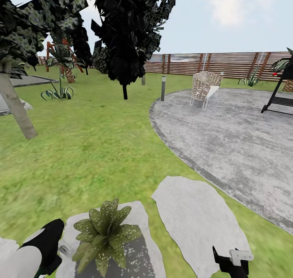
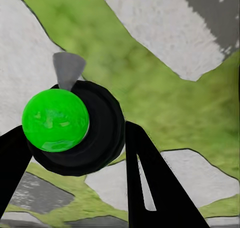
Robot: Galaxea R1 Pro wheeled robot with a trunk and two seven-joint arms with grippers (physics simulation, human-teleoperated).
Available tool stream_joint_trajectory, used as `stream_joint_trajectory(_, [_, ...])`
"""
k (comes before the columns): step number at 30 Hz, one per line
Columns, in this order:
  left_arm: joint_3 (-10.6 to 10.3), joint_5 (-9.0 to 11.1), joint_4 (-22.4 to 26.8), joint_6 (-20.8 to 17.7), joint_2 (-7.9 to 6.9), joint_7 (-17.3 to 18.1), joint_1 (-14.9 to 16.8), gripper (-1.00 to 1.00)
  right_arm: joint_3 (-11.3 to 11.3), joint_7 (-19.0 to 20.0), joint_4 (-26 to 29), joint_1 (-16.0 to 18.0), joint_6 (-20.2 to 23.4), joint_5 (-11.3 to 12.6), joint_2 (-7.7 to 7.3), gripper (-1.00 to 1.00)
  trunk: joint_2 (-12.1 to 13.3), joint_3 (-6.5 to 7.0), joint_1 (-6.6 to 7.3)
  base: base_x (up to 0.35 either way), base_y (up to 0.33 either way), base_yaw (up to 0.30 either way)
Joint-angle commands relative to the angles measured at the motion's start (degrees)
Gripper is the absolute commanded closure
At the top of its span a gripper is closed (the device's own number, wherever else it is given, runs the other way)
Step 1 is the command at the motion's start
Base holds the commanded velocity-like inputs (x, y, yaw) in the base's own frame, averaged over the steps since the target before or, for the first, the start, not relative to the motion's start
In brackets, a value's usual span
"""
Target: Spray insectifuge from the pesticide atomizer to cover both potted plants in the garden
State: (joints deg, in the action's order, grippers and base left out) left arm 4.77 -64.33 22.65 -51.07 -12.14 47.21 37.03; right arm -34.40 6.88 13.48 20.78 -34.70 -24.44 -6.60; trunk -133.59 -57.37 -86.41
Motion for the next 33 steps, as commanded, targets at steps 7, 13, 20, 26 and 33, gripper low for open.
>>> stream_joint_trajectory(7, [0.7, -0.3, 0.7, -0.2, -3.37, 0.5, -0.4, 1.0, -0.5, 0.6, 0.0, 0.0, -0.2, 0.0, 0.01, -1.0, 0.0, -0.05, 0.01, 0.0, -0.001, 0.023])
stream_joint_trajectory(13, [1.0, -0.3, 0.9, -0.2, -3.18, 0.4, -0.4, 1.0, -0.5, 0.6, -0.1, 0.0, -0.2, 0.0, 0.01, -1.0, 0.0, -0.05, 0.01, 0.0, 0.0, 0.246])
stream_joint_trajectory(20, [1.0, -0.3, 1.5, -0.2, -2.03, -0.2, -0.4, 1.0, -0.5, 0.6, -0.1, 0.0, -0.2, 0.0, 0.01, -1.0, 0.0, -0.05, 0.01, 0.0, 0.0, 0.134])
stream_joint_trajectory(26, [0.9, -0.3, 5.9, -0.2, 2.65, -1.8, -0.4, 1.0, -0.5, 0.6, 0.0, 0.0, -0.2, 0.0, 0.01, -1.0, 0.0, -0.05, 0.01, 0.0, 0.0, 0.003])
stream_joint_trajectory(33, [0.8, 7.0, 5.9, 1.5, 4.02, -9.2, -0.4, 1.0, -0.5, 0.6, 0.0, 0.0, -0.2, 0.0, 0.01, -1.0, 0.0, -0.05, 0.01, 0.0, 0.0, 0.0])
